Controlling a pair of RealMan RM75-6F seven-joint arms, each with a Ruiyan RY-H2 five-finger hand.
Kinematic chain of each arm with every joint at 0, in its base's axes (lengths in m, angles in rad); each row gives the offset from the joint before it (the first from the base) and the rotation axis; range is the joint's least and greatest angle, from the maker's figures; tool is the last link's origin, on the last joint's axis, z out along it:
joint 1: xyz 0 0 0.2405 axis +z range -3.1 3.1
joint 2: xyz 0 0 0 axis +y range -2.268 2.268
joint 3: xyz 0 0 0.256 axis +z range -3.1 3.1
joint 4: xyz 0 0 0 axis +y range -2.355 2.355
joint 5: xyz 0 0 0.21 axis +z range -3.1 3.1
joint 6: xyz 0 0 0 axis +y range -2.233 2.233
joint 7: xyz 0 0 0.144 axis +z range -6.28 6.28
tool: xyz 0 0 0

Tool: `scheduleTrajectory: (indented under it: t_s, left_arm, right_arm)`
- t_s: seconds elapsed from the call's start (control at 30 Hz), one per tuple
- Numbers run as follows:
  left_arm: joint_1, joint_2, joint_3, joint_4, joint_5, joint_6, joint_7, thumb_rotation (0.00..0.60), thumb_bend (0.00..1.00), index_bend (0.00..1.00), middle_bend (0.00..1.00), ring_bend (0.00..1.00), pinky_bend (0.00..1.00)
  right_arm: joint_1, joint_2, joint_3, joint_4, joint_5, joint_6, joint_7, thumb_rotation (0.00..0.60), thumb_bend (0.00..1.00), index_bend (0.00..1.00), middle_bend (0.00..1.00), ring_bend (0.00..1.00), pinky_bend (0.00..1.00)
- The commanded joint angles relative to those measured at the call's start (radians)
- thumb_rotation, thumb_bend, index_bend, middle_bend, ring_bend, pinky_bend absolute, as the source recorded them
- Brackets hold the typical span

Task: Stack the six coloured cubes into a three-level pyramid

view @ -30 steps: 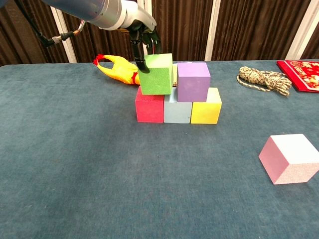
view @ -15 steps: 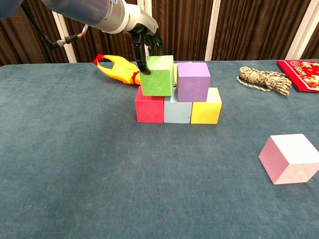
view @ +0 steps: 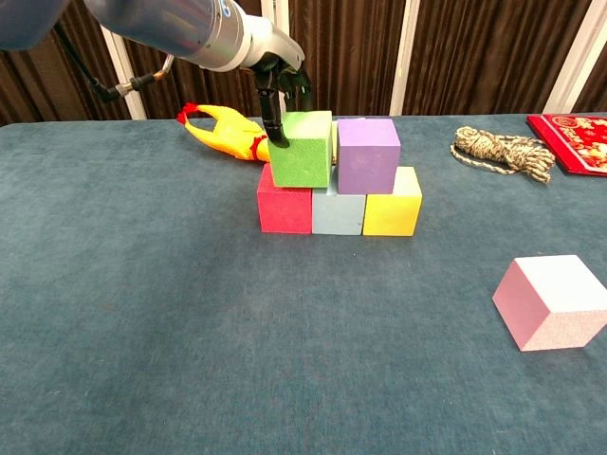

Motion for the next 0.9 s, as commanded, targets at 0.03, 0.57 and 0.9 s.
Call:
scheduleTrajectory:
  t_s: [0.03,0.57,0.9]
  left_arm:
    - [0.001,-0.010,-0.004,0.012,-0.004,-0.001,0.003,0.600,0.44,0.33,0.28,0.02,0.00]
    - [-0.002,-0.019,-0.029,0.015,-0.019,0.013,0.030,0.600,0.43,0.33,0.27,0.02,0.00]
    - [-0.001,-0.023,-0.034,0.013,-0.033,0.022,0.054,0.600,0.43,0.33,0.27,0.02,0.00]
  right_arm:
    - [0.001,0.000,0.001,0.001,0.002,-0.002,0.001,0.600,0.25,0.06,0.03,0.00,0.00]
    - [0.002,0.000,0.001,0.003,0.006,-0.005,0.001,0.600,0.25,0.06,0.03,0.00,0.00]
    - [0.003,0.000,0.002,0.004,0.007,-0.006,0.002,0.600,0.25,0.06,0.03,0.00,0.00]
